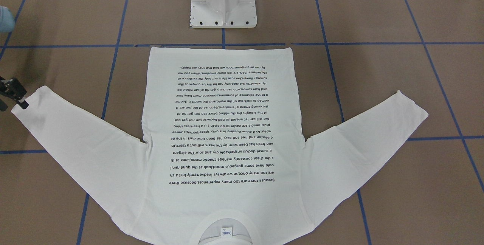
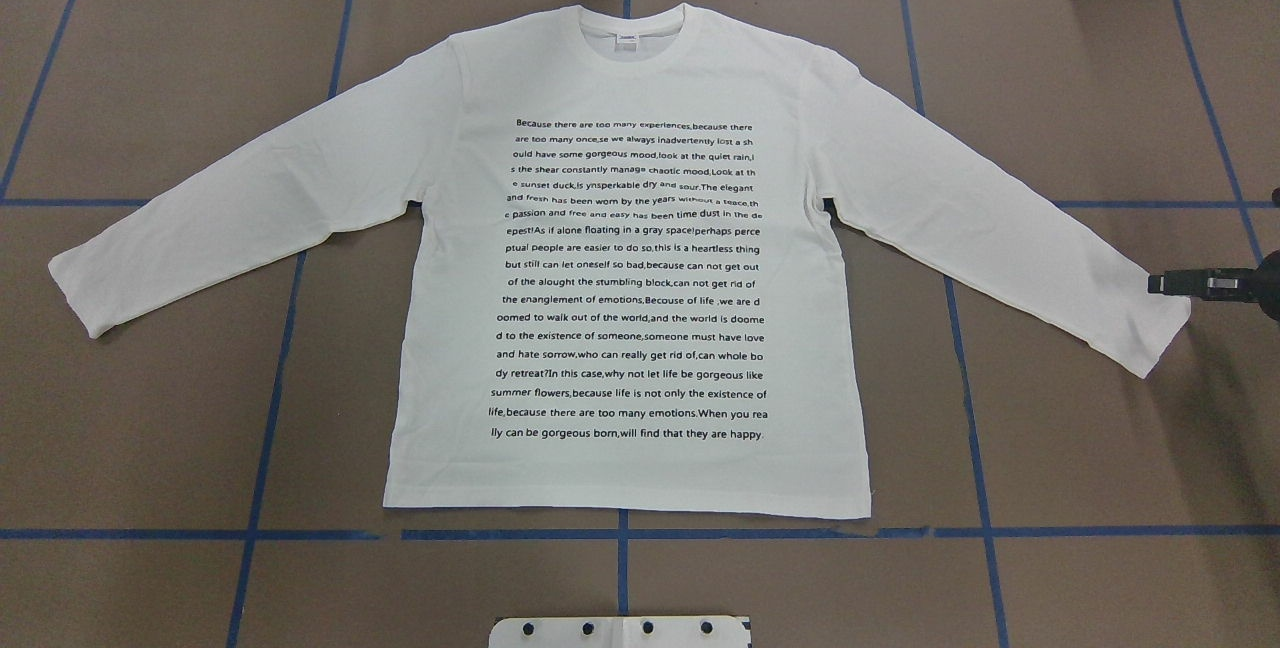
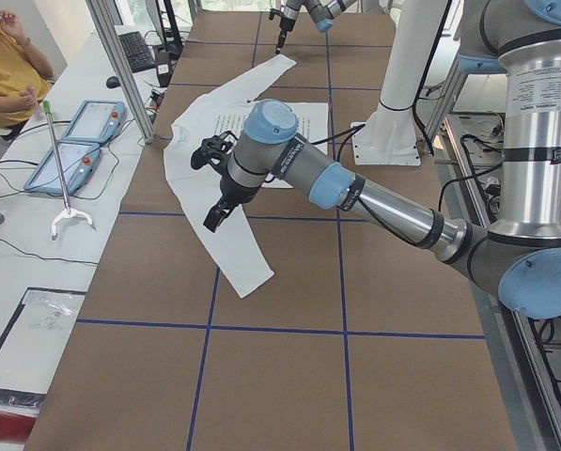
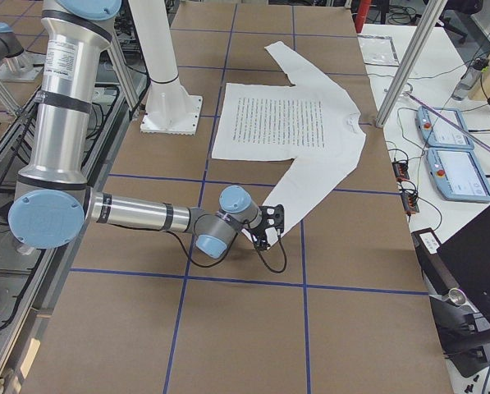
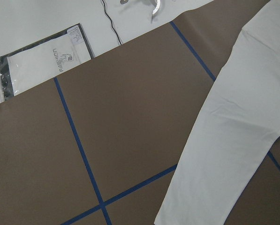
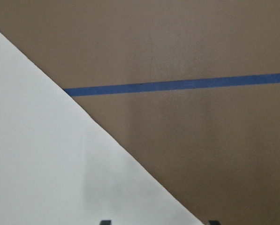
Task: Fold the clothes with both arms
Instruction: 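Lower the right gripper to the sleeve cuff nearest it and grasp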
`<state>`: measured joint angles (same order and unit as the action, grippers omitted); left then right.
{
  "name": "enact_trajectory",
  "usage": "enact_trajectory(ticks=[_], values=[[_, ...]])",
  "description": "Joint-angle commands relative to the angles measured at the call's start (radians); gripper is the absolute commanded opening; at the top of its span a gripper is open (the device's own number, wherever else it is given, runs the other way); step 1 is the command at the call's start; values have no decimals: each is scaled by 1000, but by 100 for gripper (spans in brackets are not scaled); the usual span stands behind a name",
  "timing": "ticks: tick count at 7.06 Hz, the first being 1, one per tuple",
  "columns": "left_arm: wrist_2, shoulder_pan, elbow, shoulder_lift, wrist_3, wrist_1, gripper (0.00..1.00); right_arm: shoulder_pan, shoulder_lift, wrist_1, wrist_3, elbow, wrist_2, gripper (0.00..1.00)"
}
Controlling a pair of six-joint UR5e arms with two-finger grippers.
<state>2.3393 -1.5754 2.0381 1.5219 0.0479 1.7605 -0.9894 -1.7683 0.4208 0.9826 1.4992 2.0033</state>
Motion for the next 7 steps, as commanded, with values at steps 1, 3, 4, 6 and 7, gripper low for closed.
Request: enact_trajectory(ticks=[1,3,4,6,7], values=[[0,0,1,-2,0,8,100,9,-7,-2,-1,-16,-11,73],[0,0,-1,-6,0,19,100,12,-3,-2,-5,-30,-14,71],[0,0,-6,-9,-2,17,100,15,-3,-2,-5,-31,-14,70],[0,0,-1,-12,-2,17,100,29,-2,-2,-9,-37,-14,53],[2,0,-1,-12,-2,19,100,35,-2,-2,-9,-37,-17,53]])
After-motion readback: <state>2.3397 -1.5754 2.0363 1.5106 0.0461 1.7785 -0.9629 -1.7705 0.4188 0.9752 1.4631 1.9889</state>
